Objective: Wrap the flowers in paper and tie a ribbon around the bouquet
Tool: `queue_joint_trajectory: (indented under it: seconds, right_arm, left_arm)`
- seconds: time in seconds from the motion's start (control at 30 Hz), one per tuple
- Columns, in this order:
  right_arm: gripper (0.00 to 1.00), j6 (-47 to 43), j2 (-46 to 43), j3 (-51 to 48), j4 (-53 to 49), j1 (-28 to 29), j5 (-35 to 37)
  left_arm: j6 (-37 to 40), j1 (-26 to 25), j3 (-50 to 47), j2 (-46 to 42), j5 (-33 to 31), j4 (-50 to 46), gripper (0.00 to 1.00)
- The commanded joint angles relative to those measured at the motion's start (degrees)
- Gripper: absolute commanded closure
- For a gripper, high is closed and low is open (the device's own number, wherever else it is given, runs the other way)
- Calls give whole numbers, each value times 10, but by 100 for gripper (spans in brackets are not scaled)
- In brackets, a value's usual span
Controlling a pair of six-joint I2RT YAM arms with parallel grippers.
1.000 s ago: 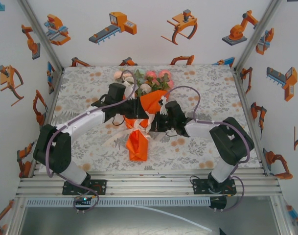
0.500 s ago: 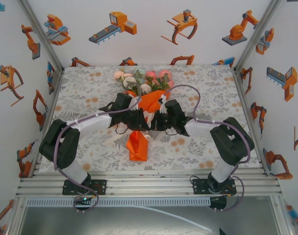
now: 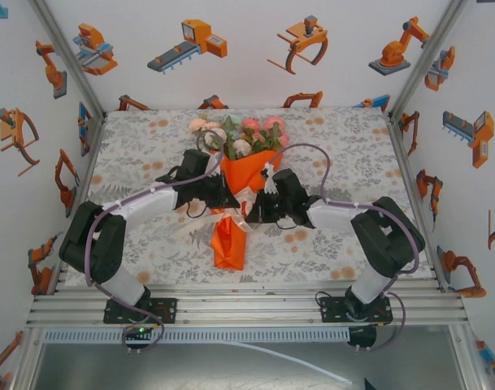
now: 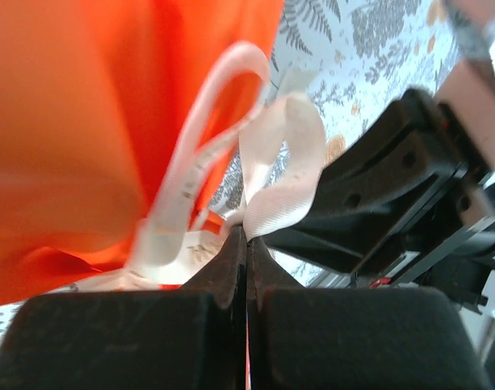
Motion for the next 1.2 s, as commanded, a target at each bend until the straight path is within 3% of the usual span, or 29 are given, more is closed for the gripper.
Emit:
queue_joint_trajectory:
  seconds: [0.0,0.17,0.4,0.53,0.77,0.9,1.03,1.17]
  right_arm:
    - [100,-6,-35,-35,-12,4,2]
    - [100,25,-54,-53,-5,0,56]
    - [99,83,-60,-82,40,-17,79]
    - [76,114,-51,-85,68,-26,76]
    - [66,130,-17,-54,100,-31,67]
    - [63,134,-1,-40,100,-36,96]
    - [63,145,11,-30,89,-50,135]
    - [80,145,14,-24,90,-58,138]
  left_arm:
    - [-10,2,-9,-13,-8,10,100]
    - [-15,2,-18,-11,-7,15,100]
    - [0,2,-17,-13,4,11,100]
    - [7,2,-15,-15,4,6,100]
    - [5,2,-11,-9,11,9,100]
    - [5,2,-8,-9,14,8,100]
    - [8,2,-7,-12,11,3,100]
    - [9,2,-7,-14,6,-2,100]
